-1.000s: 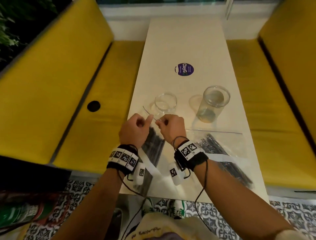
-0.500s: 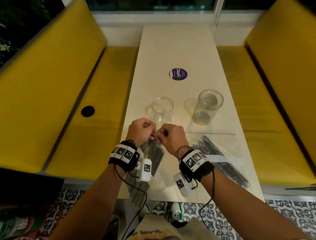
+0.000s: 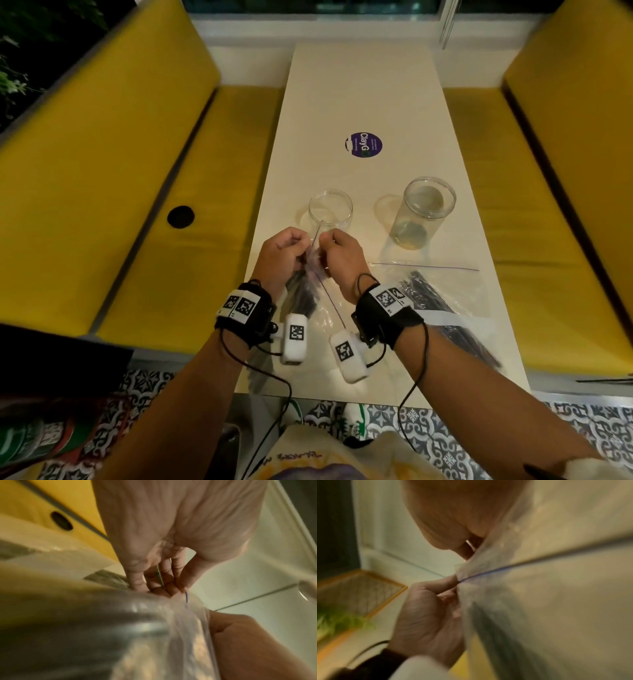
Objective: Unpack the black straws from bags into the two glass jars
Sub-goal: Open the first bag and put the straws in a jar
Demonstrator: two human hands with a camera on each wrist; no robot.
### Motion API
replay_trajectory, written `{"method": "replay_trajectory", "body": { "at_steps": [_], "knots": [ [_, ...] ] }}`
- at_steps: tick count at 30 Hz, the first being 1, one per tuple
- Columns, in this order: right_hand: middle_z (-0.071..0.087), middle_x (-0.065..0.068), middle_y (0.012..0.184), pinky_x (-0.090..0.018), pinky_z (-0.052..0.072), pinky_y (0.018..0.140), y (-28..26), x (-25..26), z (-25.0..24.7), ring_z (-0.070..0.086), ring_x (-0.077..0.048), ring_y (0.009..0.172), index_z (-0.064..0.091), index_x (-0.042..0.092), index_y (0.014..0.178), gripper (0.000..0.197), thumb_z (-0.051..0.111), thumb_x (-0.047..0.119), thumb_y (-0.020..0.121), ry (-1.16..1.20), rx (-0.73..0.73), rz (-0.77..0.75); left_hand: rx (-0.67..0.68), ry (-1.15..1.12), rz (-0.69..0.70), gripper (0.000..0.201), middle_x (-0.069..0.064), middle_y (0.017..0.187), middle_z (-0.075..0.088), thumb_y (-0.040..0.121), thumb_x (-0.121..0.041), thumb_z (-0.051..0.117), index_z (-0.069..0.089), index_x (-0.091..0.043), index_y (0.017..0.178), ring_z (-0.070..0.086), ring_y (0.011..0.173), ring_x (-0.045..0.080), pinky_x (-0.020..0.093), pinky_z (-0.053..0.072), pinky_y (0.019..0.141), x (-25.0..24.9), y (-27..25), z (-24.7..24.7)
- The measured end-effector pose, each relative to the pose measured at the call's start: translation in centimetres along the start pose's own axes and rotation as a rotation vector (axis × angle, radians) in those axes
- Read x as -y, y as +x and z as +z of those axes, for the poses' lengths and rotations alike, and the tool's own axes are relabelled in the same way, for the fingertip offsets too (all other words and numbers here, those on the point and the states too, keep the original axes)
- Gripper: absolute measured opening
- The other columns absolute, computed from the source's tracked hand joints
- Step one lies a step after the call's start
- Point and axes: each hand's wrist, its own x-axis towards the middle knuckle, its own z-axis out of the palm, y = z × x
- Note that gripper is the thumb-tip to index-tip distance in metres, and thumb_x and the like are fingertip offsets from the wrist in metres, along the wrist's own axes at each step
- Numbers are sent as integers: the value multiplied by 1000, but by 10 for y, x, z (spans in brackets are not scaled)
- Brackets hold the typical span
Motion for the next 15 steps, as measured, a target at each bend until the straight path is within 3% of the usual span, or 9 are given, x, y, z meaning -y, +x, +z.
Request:
{"method": "replay_trajectory", "body": {
  "at_steps": [2, 4, 8, 10, 13, 15],
  "knots": [
    [59, -10, 71, -41, 45, 71, -2, -2, 5, 52, -24, 70, 52, 18, 71, 25, 48, 28, 93, 76, -24, 42, 0, -89, -45, 23, -4, 74, 70, 103, -7, 57, 70, -16, 85, 64, 72, 13, 31, 54, 71, 0, -1, 4],
    [55, -8, 73, -37, 43, 69, -4, -1, 4, 50, -22, 72, 55, 15, 78, 27, 46, 24, 101, 103, -30, 49, 17, -228, -91, 21, 0, 75, 68, 105, -6, 53, 66, -12, 90, 63, 70, 16, 28, 55, 67, 0, -2, 5],
    [54, -9, 72, -29, 50, 56, -6, 0, -9, 55, -16, 57, 57, 10, 101, 23, 38, 20, 110, 378, 71, 108, 28, -584, -201, 17, 7, 80, 66, 108, -9, 46, 60, -11, 99, 66, 76, 21, 40, 56, 82, -3, -1, -3],
    [59, -10, 73, -28, 52, 54, -8, 2, -16, 59, -16, 61, 57, 9, 97, 26, 43, 27, 110, 267, 129, 65, 14, -505, -172, 19, 5, 89, 67, 109, -8, 45, 61, -13, 100, 67, 82, 17, 34, 57, 84, 0, -2, -5],
    [71, -4, 81, -30, 57, 55, -8, 2, -20, 69, -18, 71, 63, 12, 92, 34, 63, 45, 99, -71, 154, -1, -12, -361, -94, 19, 4, 94, 70, 109, -9, 47, 63, -12, 99, 68, 85, 14, 27, 57, 77, 1, -5, -1],
    [75, -4, 90, -40, 65, 63, -5, -1, -19, 75, -24, 79, 69, 13, 94, 19, 67, 32, 95, -187, 109, -73, -70, -312, -82, 19, 5, 90, 73, 106, -22, 54, 64, -7, 100, 70, 84, 18, 29, 58, 77, 1, -8, 2]
  ]
}}
